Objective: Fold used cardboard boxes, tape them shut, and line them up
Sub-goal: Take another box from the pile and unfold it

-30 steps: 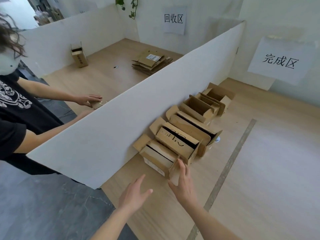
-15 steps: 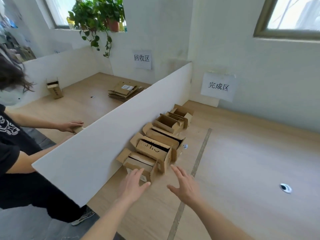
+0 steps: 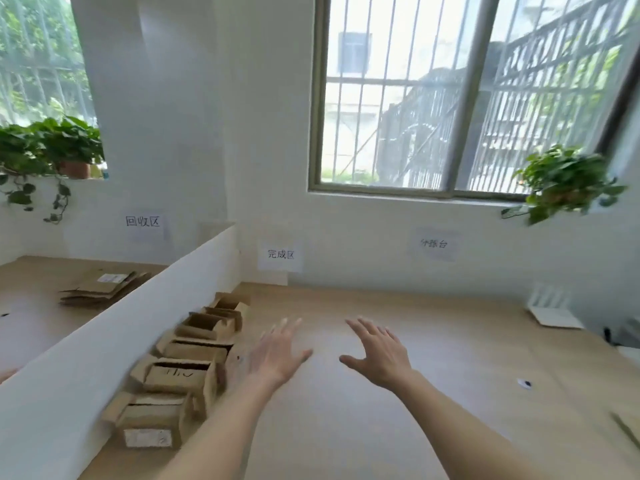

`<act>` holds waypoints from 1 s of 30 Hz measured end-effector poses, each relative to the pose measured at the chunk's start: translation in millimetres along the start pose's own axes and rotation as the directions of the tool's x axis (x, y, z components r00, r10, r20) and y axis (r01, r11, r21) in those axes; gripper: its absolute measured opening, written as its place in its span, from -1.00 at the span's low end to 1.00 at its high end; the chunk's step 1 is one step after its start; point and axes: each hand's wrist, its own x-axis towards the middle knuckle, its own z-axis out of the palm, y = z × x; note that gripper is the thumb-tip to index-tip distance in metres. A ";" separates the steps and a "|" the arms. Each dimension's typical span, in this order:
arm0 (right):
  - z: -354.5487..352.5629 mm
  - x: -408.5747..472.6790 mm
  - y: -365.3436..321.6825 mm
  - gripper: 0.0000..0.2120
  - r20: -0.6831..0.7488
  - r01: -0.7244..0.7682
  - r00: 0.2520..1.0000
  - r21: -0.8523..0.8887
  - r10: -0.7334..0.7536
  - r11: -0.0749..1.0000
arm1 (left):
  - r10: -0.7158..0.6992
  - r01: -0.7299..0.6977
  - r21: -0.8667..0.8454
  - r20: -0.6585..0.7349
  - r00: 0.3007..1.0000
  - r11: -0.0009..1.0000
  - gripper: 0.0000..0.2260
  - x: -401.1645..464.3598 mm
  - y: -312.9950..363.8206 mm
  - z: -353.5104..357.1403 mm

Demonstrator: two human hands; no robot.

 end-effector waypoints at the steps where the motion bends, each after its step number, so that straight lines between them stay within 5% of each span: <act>1: -20.2 -10.0 19.0 -0.22 -0.017 -0.027 1.000 -0.008 0.026 1.000 | 0.049 -0.049 -0.005 -0.001 0.999 0.999 -0.29 4.5 27.4 -2.7; 9: -143.6 -105.7 195.1 -0.18 -0.159 -0.218 0.965 -0.046 0.208 0.975 | 0.307 -0.309 -0.025 -0.055 0.950 0.951 -0.30 5.3 256.7 12.7; 19: -233.4 -273.3 442.4 -0.23 -0.132 -0.466 0.884 -0.186 0.448 0.865 | 0.497 -0.493 -0.109 0.011 0.868 0.863 -0.29 -40.9 540.2 114.8; 30: -249.5 -356.9 642.4 -0.24 -0.072 -0.674 0.737 -0.145 0.672 0.724 | 0.600 -0.572 -0.187 0.169 0.782 0.798 -0.29 -28.9 735.2 241.9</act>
